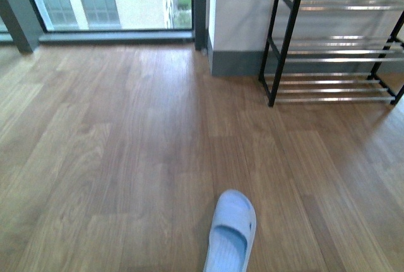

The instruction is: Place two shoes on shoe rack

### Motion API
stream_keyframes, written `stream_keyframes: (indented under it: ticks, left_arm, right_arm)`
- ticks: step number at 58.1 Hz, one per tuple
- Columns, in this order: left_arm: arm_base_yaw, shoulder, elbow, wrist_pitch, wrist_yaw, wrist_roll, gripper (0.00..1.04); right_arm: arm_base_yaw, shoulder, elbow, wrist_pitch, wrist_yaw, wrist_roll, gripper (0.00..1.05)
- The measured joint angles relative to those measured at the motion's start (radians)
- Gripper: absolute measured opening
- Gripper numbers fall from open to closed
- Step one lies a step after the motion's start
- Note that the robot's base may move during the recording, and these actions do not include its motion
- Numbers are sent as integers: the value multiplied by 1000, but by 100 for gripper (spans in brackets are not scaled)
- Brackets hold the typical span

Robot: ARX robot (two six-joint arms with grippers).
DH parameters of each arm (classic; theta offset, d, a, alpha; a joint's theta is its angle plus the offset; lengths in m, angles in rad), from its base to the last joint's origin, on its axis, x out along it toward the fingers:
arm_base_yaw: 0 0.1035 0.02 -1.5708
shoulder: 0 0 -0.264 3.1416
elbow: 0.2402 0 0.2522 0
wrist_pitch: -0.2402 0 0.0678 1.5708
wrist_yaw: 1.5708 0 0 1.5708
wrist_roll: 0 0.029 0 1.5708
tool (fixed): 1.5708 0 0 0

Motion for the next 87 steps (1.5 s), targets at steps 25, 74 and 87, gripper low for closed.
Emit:
stream_keyframes:
  ticks: [25, 74, 87]
  left_arm:
    - [-2, -4, -1, -1, -9, 4, 2]
    - [-3, -4, -1, -1, -2, 4, 2]
    - [-3, -4, -1, -1, -2, 4, 2]
  right_arm:
    - [-77, 81, 2, 16, -283, -52, 95]
    - [-26, 2470, 811, 757, 8, -319, 95]
    - [-47, 2621, 941, 708, 15, -340, 95]
